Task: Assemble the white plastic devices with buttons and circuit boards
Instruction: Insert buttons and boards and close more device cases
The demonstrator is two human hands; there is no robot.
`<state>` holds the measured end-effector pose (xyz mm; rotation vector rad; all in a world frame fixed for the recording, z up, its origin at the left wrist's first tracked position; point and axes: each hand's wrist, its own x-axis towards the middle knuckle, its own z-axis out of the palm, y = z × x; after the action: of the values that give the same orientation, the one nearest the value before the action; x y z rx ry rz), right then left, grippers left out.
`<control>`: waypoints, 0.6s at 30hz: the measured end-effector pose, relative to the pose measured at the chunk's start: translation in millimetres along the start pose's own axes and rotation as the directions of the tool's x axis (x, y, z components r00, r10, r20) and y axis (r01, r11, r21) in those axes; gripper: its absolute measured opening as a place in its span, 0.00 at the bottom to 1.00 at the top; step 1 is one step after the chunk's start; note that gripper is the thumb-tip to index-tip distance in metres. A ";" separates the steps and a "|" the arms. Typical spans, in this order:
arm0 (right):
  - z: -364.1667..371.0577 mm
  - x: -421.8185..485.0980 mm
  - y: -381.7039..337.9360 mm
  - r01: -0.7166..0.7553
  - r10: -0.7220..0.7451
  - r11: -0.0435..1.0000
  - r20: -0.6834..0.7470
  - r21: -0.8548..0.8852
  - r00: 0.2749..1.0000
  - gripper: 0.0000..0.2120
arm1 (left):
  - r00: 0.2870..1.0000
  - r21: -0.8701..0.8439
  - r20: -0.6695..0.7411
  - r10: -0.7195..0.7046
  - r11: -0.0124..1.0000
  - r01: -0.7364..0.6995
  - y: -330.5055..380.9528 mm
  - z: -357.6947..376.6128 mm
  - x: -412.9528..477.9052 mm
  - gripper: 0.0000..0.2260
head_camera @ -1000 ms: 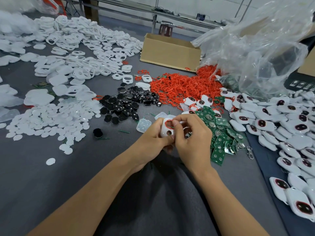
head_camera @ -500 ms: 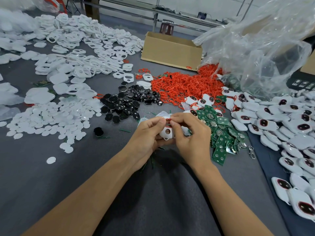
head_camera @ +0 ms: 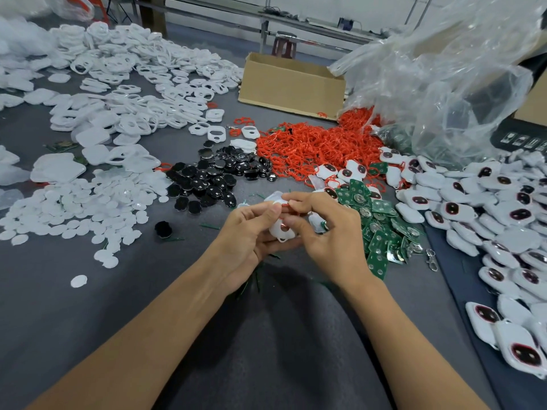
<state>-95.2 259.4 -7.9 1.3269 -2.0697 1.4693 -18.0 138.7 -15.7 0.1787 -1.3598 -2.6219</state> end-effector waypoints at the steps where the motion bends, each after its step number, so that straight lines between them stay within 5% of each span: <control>1: -0.3 0.4 -1.1 -0.011 0.011 1.000 0.006 0.014 1.000 0.16 | 1.000 0.000 0.001 0.000 1.000 0.000 -0.6 -0.1 -0.5 0.15; 8: 0.6 -0.2 -2.8 0.006 -0.006 1.000 -0.006 0.010 1.000 0.13 | 1.000 -0.026 -0.026 0.005 1.000 -0.006 -0.8 1.5 -1.6 0.16; 14: 6.8 -2.8 -1.6 0.072 -0.077 0.985 -0.024 -0.160 0.997 0.11 | 0.994 0.026 -0.096 0.049 0.999 -0.047 -2.9 5.6 -1.0 0.11; 18: 7.5 -2.1 -3.8 -0.255 0.264 0.947 -0.020 0.197 0.964 0.04 | 0.974 0.232 -0.128 0.186 0.961 -0.153 -5.8 6.3 -1.6 0.11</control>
<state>-89.0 253.8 -10.4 1.1024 -2.1852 1.8344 -18.3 147.3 -16.8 0.2693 -1.5373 -2.2673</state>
